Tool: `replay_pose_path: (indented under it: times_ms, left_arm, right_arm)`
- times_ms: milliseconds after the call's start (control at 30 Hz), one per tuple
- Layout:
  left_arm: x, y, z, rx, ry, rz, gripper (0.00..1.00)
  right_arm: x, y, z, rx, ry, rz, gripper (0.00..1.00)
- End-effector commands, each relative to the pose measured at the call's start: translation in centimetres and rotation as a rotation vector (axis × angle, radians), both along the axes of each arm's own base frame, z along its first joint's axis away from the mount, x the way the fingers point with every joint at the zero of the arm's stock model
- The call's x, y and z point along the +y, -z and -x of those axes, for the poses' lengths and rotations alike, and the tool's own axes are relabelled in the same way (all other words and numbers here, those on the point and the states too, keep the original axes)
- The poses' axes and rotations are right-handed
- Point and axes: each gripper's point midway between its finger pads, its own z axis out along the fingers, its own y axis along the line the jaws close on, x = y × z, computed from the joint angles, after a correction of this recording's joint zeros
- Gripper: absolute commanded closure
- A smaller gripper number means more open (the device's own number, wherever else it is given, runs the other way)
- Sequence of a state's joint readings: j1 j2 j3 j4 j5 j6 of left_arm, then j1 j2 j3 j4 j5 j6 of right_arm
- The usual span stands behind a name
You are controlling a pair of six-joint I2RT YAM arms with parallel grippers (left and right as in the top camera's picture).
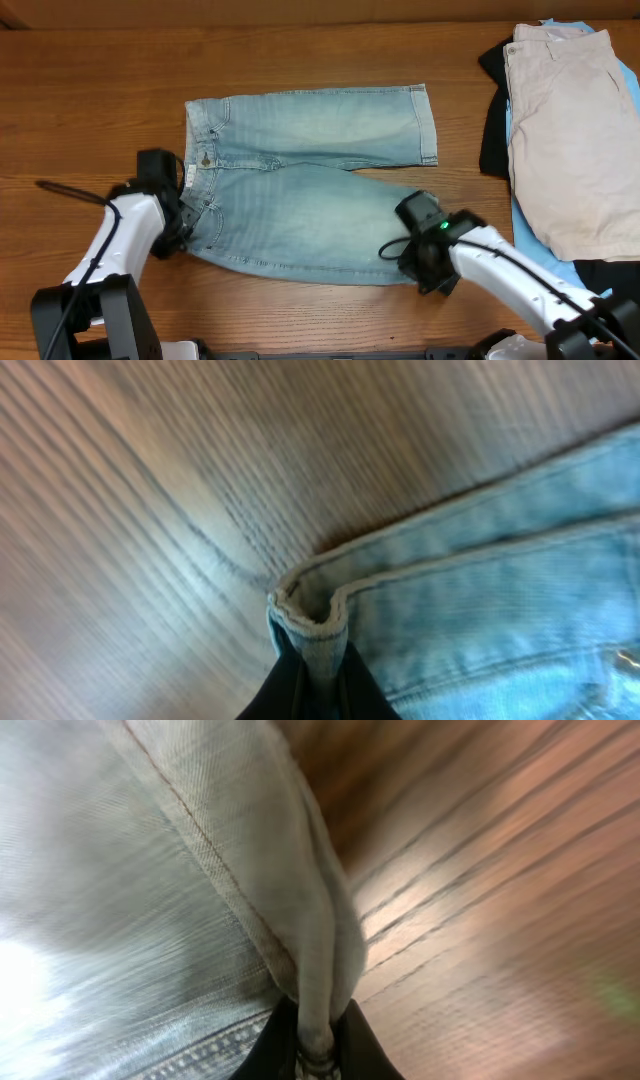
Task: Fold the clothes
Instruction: 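Lift the bottom edge with both grippers and fold it upward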
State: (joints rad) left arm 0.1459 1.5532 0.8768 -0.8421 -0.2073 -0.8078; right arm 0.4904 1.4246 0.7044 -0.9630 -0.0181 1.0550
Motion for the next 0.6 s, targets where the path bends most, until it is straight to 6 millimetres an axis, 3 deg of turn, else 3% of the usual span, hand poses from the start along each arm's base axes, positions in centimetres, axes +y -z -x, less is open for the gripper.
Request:
replay_pose_path:
  times_ms: [0, 167, 300, 433, 567]
  left_arm:
    - [1.4, -5.8, -4.4, -0.081, 0.155, -0.061, 0.96]
    - [1.7, -13.6, -6.4, -0.13, 0.23, -0.085, 0.96]
    - [1.5, -18.2, -6.2, -0.15, 0.238, -0.091, 0.96]
    - [1.3, -20.1, -4.9, -0.123, 0.239, -0.083, 0.96]
    - [1.0, -19.6, -3.8, -0.072, 0.245, -0.058, 0.96]
  right_arm:
    - [-1.4, -5.7, -6.2, -0.216, -0.036, 0.021, 0.96]
    - [-3.8, -13.4, -11.1, -0.367, -0.075, 0.01, 0.96]
    - [-5.8, -17.8, -12.3, -0.422, -0.073, 0.017, 0.96]
    - [-6.2, -19.5, -11.5, -0.404, -0.086, 0.021, 0.96]
    - [-5.8, -19.4, -10.7, -0.372, -0.091, -0.007, 0.96]
